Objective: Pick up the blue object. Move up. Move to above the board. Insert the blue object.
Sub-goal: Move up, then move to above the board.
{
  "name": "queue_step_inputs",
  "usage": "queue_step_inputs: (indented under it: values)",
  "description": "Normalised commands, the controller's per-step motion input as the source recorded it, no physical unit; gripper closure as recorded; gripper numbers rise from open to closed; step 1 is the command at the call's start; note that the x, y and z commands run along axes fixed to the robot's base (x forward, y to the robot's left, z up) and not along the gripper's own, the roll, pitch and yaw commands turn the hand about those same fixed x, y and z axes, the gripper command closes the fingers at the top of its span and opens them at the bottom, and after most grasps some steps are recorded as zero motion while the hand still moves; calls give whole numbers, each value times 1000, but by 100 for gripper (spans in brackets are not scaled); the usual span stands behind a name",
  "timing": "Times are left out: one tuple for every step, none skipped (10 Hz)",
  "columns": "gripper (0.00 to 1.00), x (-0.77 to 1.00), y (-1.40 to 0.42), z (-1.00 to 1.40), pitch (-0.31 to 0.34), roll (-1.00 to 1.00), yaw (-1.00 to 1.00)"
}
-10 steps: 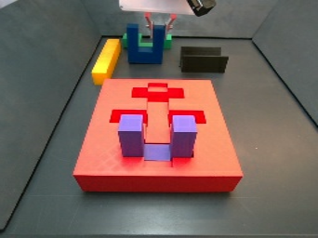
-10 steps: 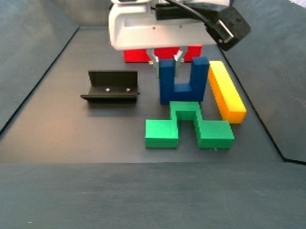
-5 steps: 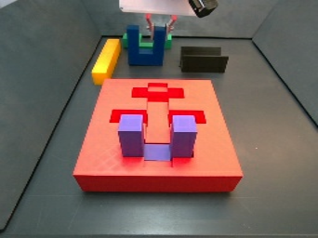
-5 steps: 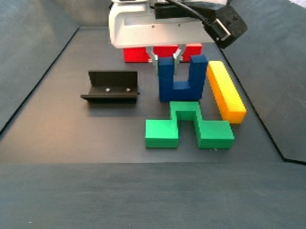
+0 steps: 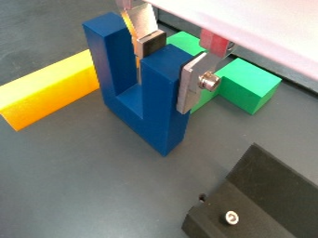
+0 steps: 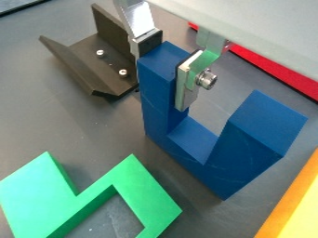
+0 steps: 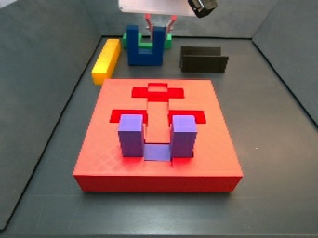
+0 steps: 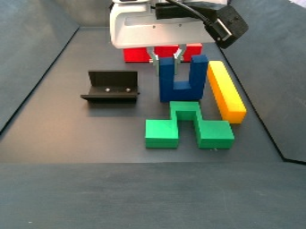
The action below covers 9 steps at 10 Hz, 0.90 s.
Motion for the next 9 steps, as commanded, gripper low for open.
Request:
queue_step_inputs:
  values:
    - [100, 0, 0, 833, 0, 0, 0]
    - [100, -9, -44, 772, 17, -8, -49]
    - [100, -15, -33, 453, 18, -26, -45]
    - [100, 12, -7, 191, 7, -40, -28]
    - [100, 0, 0, 1400, 0, 0, 0]
    - [100, -20, -2, 1400, 25, -2, 8]
    - [100, -36, -8, 1400, 17, -22, 1]
    - [100, 21, 14, 1400, 25, -51, -2]
    - [100, 57, 10, 1400, 65, -65, -5]
